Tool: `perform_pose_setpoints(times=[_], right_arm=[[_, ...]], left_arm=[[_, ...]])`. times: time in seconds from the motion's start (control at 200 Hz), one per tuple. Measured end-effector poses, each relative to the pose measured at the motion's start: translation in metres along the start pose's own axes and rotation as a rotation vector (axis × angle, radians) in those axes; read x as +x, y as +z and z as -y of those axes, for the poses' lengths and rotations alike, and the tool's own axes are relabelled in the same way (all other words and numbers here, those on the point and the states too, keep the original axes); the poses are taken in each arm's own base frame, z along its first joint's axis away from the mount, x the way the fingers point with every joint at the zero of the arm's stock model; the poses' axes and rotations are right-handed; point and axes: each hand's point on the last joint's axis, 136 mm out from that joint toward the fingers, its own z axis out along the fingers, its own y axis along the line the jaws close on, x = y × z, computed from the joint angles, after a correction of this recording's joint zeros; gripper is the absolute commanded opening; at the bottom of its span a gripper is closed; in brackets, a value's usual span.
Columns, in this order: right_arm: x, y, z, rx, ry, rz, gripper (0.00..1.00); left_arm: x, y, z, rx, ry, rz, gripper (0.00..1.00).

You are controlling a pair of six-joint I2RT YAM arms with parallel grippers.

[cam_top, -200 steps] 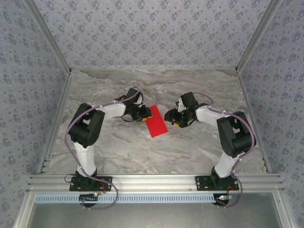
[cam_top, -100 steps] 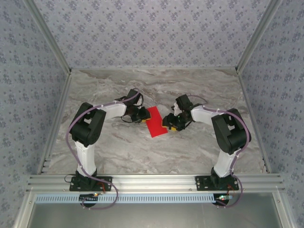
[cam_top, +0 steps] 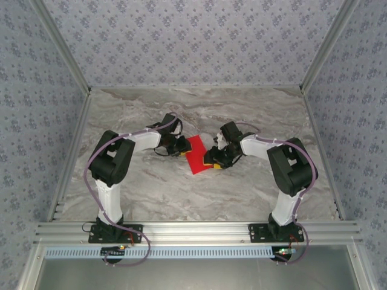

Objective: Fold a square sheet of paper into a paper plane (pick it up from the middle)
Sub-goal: Third fold the triangle at the center of the table.

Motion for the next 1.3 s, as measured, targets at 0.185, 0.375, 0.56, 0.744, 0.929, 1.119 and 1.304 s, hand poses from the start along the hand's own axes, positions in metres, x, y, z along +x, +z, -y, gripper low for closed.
perform_pose_setpoints(times=[0.185,0.375,0.56,0.744,0.929,1.119,1.304], right_arm=[[-0.001,0.002,-0.004,-0.068,0.036,0.009,0.39],[-0.009,-0.002,0.003,-0.080,0.102,0.051,0.23],[-0.010,-0.012,0.006,-0.066,0.135,0.087,0.06],[-0.012,-0.011,-0.001,-0.076,0.139,0.088,0.01],[-0.026,-0.002,-0.023,-0.111,0.102,0.091,0.01],[-0.040,0.014,-0.039,-0.126,0.071,0.094,0.01],[-0.041,0.025,-0.037,-0.113,0.081,0.087,0.01]], left_arm=[[0.000,0.000,0.000,-0.002,0.000,0.001,0.24],[0.000,0.000,-0.001,-0.003,0.000,0.000,0.24],[0.000,0.000,-0.001,-0.004,0.002,0.000,0.22],[0.000,0.000,-0.001,-0.006,0.007,-0.002,0.20],[0.000,0.000,0.000,-0.006,0.022,-0.008,0.19],[0.000,-0.001,0.001,-0.011,0.030,-0.013,0.19],[-0.001,-0.002,0.002,-0.009,0.040,-0.010,0.20]])
